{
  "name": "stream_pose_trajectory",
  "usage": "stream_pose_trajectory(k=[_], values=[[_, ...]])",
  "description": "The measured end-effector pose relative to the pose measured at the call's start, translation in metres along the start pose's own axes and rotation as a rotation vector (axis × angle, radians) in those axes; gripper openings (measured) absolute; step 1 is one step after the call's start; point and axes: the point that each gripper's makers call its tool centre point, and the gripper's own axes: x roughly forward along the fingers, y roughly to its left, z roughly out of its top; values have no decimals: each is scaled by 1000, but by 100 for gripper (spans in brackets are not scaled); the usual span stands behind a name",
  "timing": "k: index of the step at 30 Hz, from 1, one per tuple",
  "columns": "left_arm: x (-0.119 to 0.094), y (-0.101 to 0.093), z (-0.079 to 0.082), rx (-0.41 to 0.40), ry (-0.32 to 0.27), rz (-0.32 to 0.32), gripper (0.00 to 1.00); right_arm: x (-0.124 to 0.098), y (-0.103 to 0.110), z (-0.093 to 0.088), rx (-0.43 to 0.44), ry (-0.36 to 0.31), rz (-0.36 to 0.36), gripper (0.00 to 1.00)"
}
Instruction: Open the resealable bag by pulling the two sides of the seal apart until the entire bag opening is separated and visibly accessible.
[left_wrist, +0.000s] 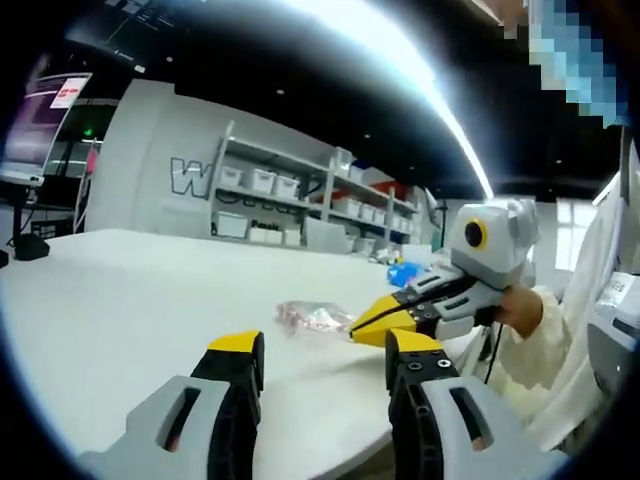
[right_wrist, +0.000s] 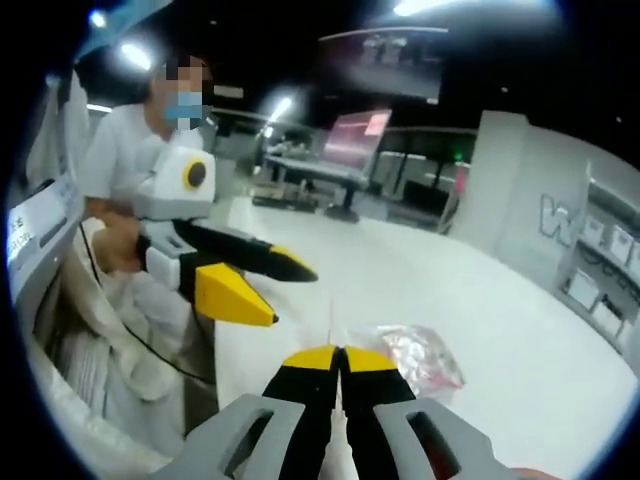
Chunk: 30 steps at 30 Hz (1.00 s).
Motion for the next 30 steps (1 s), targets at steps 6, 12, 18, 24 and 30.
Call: stream_pose_trajectory(k=[6, 12, 18, 24, 30], values=[[2, -11, 3, -68, -9, -53, 34, -1, -1, 2, 11, -18, -5, 0], [9, -21, -2, -117, 5, -101, 26, -1, -1, 4, 20, -32, -6, 0], [15, -16, -13, -157, 53, -76, 23, -1, -1, 4, 48, -53, 1, 0], [18, -6, -12, -359, 54, -57, 19, 1, 0, 2, 71, -67, 12, 0], [20, -6, -14, -415, 63, -61, 15, -1, -2, 2, 91, -88, 11, 0]])
